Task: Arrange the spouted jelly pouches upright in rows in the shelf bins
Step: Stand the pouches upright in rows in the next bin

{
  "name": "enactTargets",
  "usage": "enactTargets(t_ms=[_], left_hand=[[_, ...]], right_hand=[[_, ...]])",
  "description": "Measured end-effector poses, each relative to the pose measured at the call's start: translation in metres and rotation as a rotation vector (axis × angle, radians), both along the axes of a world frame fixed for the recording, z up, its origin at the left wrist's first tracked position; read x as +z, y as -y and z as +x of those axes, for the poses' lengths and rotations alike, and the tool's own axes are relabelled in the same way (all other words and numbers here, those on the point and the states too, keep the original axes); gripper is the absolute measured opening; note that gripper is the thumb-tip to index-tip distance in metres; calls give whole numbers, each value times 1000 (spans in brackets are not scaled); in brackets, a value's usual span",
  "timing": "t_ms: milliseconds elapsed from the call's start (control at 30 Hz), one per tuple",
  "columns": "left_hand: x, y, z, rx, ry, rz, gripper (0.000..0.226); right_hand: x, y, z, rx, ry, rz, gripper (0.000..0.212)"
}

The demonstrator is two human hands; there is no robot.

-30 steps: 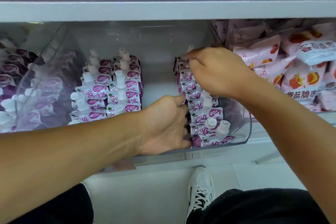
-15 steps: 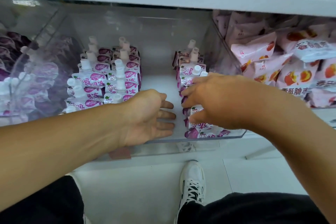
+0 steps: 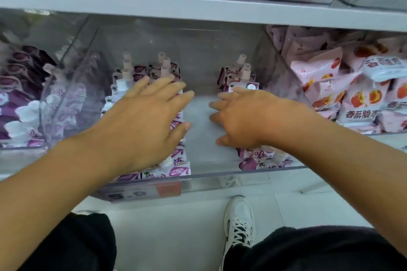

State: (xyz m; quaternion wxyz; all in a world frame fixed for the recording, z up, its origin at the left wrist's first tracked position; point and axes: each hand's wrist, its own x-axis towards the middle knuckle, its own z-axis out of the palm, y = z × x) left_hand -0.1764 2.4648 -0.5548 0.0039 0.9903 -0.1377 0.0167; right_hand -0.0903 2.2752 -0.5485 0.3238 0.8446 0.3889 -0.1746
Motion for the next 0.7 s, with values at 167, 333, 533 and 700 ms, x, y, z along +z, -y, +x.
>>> enactTargets(t_ms=[167,333,533,700], left_hand=[[-13,-16,8,50,-191,-40,88],[-16,-16,6,38,-103,-35,74],[-18,-25,6,8,-87,-71,73],[5,-33,-1,9,23,-128,75]], right_hand=[[-20,-30,21,37,175,-158,35],[-46,-43,70,-86,373,-236,66],[-51,-42,81,-170,371,-189,72],[-3,-60,25,-183,186,241,40]])
